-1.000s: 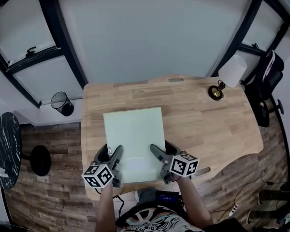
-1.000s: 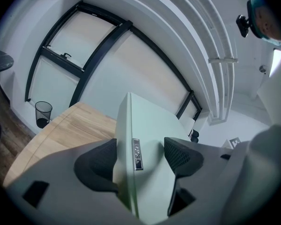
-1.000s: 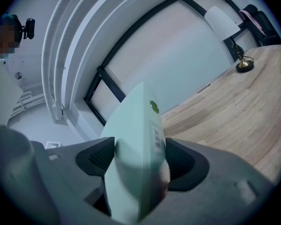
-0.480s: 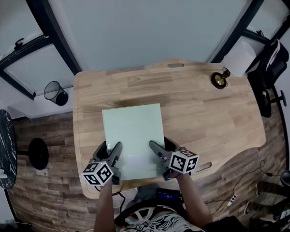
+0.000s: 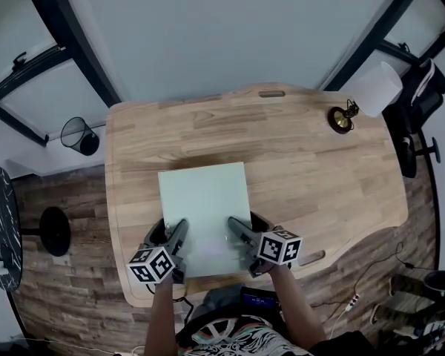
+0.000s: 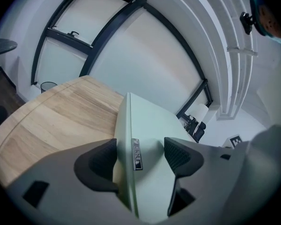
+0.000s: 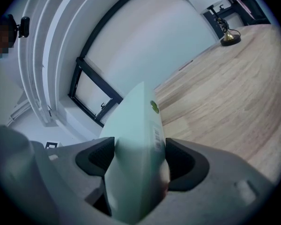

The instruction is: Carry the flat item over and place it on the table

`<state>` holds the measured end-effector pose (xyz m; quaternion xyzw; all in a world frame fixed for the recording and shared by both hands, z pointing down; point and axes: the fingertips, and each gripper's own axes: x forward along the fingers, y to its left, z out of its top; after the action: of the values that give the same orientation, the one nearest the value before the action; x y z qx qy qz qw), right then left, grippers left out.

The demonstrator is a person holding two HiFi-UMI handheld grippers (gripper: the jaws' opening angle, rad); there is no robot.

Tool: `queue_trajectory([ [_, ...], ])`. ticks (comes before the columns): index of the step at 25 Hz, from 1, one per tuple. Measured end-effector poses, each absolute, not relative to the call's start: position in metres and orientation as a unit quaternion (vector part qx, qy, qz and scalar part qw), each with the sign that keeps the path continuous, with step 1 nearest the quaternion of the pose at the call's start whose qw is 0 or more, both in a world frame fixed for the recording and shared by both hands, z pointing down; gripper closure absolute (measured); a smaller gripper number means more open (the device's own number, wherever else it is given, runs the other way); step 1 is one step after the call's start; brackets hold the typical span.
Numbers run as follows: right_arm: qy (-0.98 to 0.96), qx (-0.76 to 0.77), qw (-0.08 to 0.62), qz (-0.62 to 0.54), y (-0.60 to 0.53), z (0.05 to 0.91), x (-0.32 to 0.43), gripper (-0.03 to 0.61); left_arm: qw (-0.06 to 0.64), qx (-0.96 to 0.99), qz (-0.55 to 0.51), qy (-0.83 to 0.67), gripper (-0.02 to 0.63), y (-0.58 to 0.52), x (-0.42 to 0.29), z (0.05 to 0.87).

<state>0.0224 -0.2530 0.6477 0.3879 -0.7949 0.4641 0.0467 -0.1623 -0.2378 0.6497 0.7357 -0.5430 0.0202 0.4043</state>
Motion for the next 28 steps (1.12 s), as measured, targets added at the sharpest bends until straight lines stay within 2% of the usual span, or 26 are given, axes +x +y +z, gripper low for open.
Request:
queue_trajectory([
  [13,-0.771,0.400,0.094,0.487,-0.269,0.676,0.026,0.253,0.441,0.715,0.049,-0.540,0.301,-0.253,-0.157,0.684],
  [18,-0.764,0.421,0.149,0.466,-0.267,0.689,0.031,0.253,0.440,0.705,0.079,-0.550,0.302,-0.253,-0.154,0.690],
  [28,-0.765,0.425,0.155,0.458,-0.270,0.689,0.032,0.255,0.442,0.700,0.085,-0.554,0.302,-0.255,-0.154,0.692],
])
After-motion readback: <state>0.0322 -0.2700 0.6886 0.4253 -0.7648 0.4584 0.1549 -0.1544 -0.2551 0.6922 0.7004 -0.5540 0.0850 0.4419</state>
